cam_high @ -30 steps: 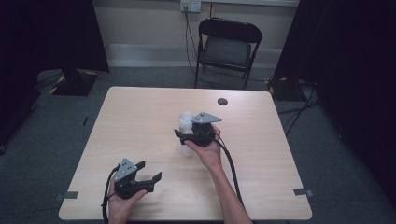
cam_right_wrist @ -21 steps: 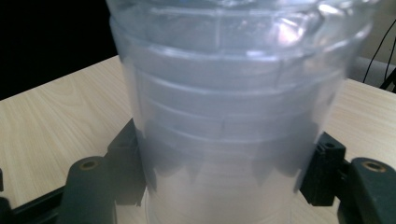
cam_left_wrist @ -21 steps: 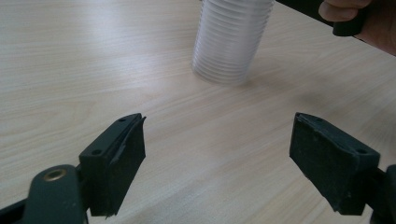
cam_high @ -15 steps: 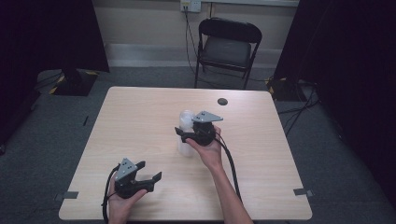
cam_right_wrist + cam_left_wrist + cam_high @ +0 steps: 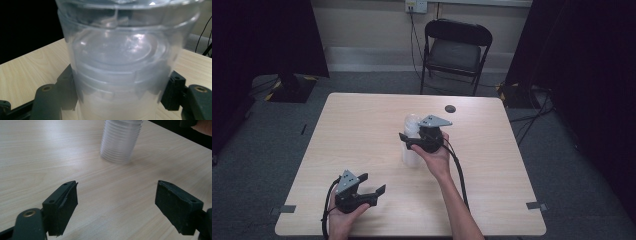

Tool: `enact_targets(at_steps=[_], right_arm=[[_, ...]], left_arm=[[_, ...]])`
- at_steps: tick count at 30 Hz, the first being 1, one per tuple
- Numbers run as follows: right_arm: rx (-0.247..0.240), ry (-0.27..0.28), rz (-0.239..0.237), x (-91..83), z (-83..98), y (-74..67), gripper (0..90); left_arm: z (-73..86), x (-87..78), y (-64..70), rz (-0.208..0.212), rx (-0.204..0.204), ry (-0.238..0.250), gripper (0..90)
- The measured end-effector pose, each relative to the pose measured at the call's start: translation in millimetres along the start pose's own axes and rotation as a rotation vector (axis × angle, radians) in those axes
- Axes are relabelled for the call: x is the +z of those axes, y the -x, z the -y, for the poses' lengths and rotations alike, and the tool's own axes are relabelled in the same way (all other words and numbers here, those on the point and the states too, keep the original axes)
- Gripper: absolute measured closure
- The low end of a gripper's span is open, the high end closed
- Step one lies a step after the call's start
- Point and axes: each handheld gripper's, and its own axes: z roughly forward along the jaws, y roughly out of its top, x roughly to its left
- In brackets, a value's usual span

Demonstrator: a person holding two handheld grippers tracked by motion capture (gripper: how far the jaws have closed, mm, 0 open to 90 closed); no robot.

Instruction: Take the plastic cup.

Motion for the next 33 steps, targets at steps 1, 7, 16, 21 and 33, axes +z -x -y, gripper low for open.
enact_targets(at_steps=[1, 7, 16, 21, 33], right_arm=[[0.003, 0.002, 0.001, -0.3, -0.5, 0.6, 31.1], [0.008, 0.008, -0.002, -3.4, -4.2, 1.7, 31.3], [0.006, 0.029, -0.005, -6.8, -14.8, 0.2, 31.7], [0.005, 0.039, 0.000, -9.6, -20.6, 0.2, 32.0], [0.021, 0.079, -0.002, -17.6, -33.2, 1.6, 33.1]], left_arm=[[0.2, 0.4, 0.3, 0.000, -0.002, 0.001, 18.1], [-0.1, 0.8, 1.4, 0.000, 0.008, 0.009, 18.2], [-3.5, -0.9, 1.9, -0.006, 0.020, 0.035, 18.1], [-3.3, 0.9, 3.3, 0.008, 0.019, 0.033, 18.2], [-5.5, 0.8, 2.9, 0.012, 0.021, 0.064, 24.5]])
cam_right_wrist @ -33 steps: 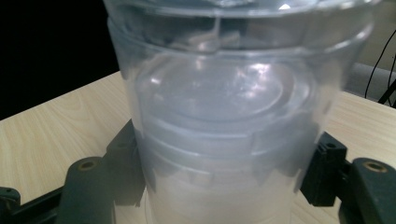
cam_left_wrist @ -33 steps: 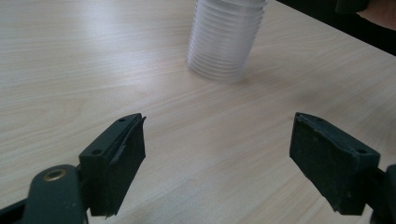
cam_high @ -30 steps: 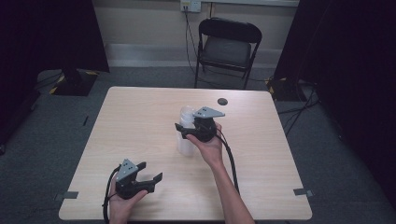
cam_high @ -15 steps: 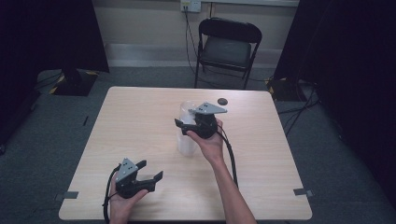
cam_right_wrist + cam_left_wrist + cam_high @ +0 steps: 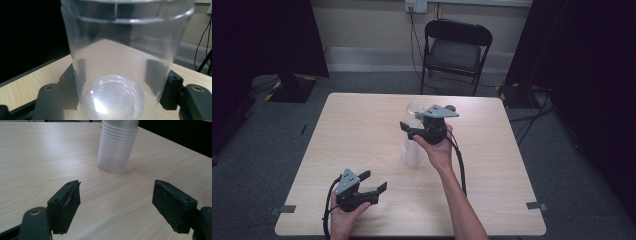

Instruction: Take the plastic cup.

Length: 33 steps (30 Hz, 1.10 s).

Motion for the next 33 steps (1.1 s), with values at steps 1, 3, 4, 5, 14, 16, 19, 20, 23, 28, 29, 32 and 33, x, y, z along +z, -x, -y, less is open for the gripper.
enact_targets(at_steps=[1, 3, 4, 5, 14, 16, 19, 20, 23, 28, 29, 32, 33], right_arm=[[0.000, 0.002, -0.002, -0.8, -0.6, 0.4, 33.2], [0.004, 0.012, -0.007, -3.6, -3.1, -0.3, 33.6], [0.004, 0.015, -0.008, -4.9, -4.3, -1.0, 33.7], [0.004, 0.015, -0.008, -4.9, -4.3, -1.0, 33.7], [0.019, 0.050, -0.014, -17.3, -13.9, -1.2, 34.8], [0.020, 0.061, -0.016, -20.2, -15.6, -2.3, 35.0], [0.027, 0.068, -0.018, -25.1, -17.2, -2.8, 35.2], [0.030, 0.072, -0.023, -26.5, -17.6, -3.1, 35.2], [0.029, 0.086, -0.027, -32.0, -19.9, -4.6, 35.4], [0.038, 0.092, -0.020, -41.6, -21.4, -5.2, 35.6], [0.041, 0.096, -0.021, -43.2, -20.9, -4.8, 35.6], [0.056, 0.104, -0.020, -50.1, -18.6, -3.5, 35.8], [0.061, 0.107, -0.022, -53.9, -17.1, -2.1, 36.0]], left_arm=[[-0.1, 0.1, -0.4, -0.001, 0.002, 0.005, 24.5], [-0.3, 0.5, 0.4, -0.007, 0.010, 0.018, 27.4], [-0.7, 0.5, 0.8, -0.005, 0.011, 0.020, 27.4], [-0.7, 0.5, 0.8, -0.005, 0.011, 0.020, 28.1], [-3.9, 1.1, 1.8, 0.020, 0.008, 0.035, 32.6], [-4.1, 1.5, 1.9, 0.025, -0.004, 0.027, 32.8], [-4.0, 2.2, 3.3, 0.045, -0.005, 0.009, 31.0], [-4.1, 2.8, 3.5, 0.043, -0.009, -0.001, 30.0], [-4.1, 5.3, 3.6, 0.045, -0.021, -0.020, 27.0], [-4.4, 5.4, 5.2, 0.057, -0.020, -0.007, 26.6], [-4.8, 5.5, 5.5, 0.054, -0.020, -0.008, 26.5], [-5.5, 5.2, 5.6, 0.070, -0.023, -0.002, 26.4], [-5.8, 5.1, 5.7, 0.073, -0.022, 0.000, 25.4]])
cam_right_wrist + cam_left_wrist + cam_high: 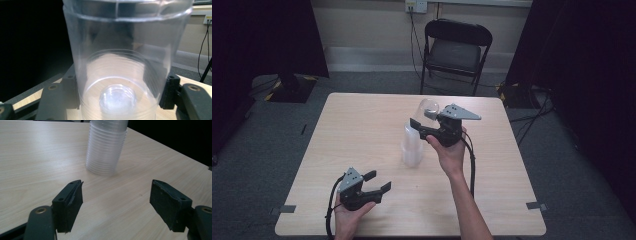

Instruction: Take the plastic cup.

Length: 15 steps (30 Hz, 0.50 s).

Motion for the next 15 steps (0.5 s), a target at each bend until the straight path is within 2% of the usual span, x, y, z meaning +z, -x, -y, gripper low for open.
enact_targets(at_steps=[2, 5, 9, 11, 15], right_arm=[[0.007, 0.000, -0.012, -3.3, 1.0, 1.0, 36.0], [0.002, 0.002, -0.003, -6.7, 2.0, 0.5, 36.1], [0.021, 0.001, 0.008, -15.1, 6.9, 0.1, 36.5], [0.039, 0.006, 0.005, -23.3, 12.2, -1.3, 37.0], [0.058, 0.002, 0.002, -29.7, 19.3, -3.0, 37.2]], left_arm=[[-0.9, -0.2, 0.0, 0.012, -0.002, 0.010, 23.8], [-1.9, 0.3, 0.4, 0.012, -0.002, 0.007, 22.9], [-3.1, 0.7, 1.1, 0.014, 0.006, 0.013, 21.0], [-3.1, 0.9, 0.9, 0.020, 0.009, 0.014, 25.3], [-3.4, 0.7, 2.3, 0.019, 0.022, 0.029, 27.9]])
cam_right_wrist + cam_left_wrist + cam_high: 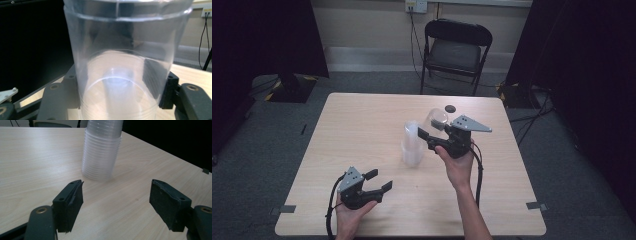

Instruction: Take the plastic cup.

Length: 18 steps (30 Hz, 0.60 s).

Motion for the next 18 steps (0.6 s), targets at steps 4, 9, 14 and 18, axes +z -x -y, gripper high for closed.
enact_targets(at_steps=[4, 9, 14, 18], right_arm=[[0.049, -0.004, -0.007, -6.5, 12.5, 1.9, 37.7], [0.112, 0.001, -0.018, -13.6, 30.4, 5.8, 38.3], [0.172, -0.010, -0.041, -16.1, 43.2, 6.0, 38.9], [0.210, -0.027, -0.058, -15.2, 54.0, 3.9, 39.1]], left_arm=[[-0.8, 0.7, 2.0, 0.001, 0.022, 0.012, 29.1], [-1.4, 3.8, 2.3, 0.018, 0.010, 0.006, 31.2], [-1.8, 6.7, 4.8, 0.018, 0.006, 0.008, 31.1], [-2.3, 9.3, 7.6, 0.027, 0.007, 0.019, 31.2]])
